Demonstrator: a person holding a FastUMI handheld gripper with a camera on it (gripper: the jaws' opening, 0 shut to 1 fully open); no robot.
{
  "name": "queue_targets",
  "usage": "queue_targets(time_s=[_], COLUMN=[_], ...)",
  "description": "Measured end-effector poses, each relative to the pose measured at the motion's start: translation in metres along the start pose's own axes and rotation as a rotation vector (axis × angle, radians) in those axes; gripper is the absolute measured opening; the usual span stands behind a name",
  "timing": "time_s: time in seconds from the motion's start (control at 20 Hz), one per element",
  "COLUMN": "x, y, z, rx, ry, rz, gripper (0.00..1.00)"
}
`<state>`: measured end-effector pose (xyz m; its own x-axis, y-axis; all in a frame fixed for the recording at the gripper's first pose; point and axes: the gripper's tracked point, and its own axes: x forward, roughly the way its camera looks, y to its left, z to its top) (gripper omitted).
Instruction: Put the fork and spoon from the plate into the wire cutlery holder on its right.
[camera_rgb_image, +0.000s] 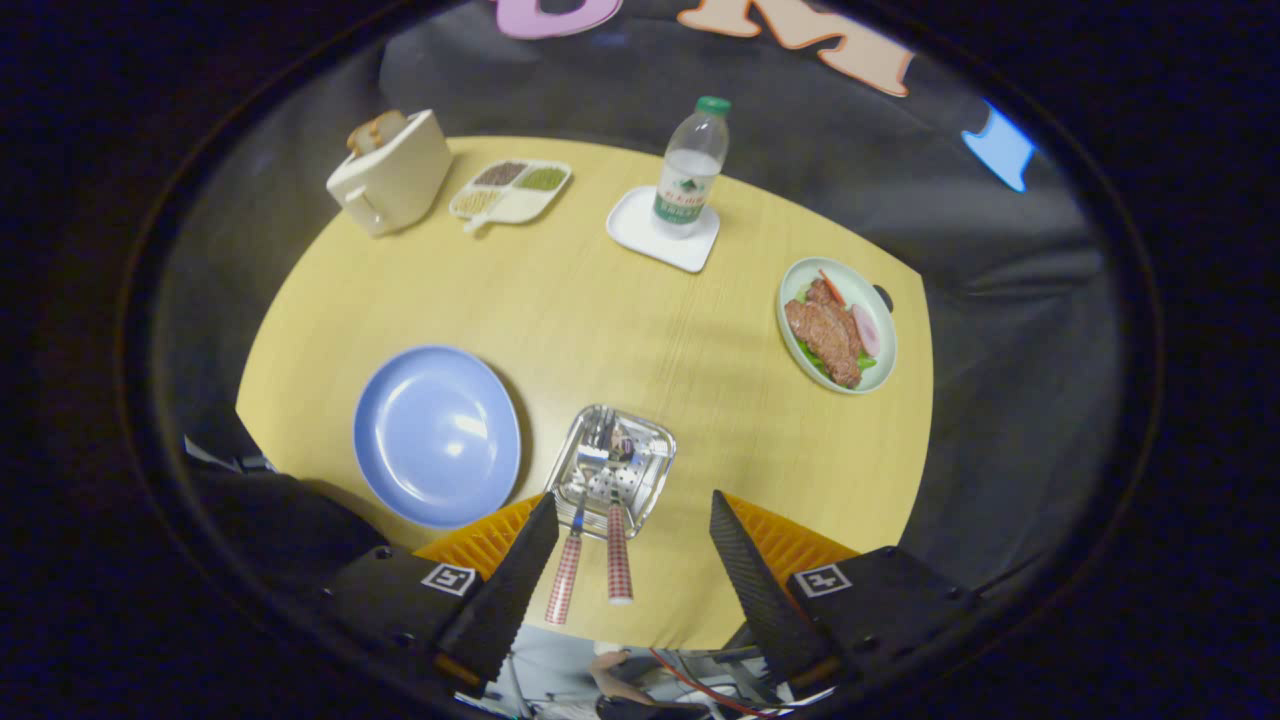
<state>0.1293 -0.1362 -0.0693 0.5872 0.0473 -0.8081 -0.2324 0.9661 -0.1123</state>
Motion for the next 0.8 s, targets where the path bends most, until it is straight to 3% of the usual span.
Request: queue_targets(time_s=[0.25,0.45,0.8], x=[-0.044,-0.107,-0.216], y=[0.005,0.004,0.020], z=[0.047,0.077,0.078], rx=[0.189,0.281,0.374], ry=[-0.323,-0.622,-1.034], rz=[0.009,0.006,0.055], gripper=[0.99,0.99,0.96])
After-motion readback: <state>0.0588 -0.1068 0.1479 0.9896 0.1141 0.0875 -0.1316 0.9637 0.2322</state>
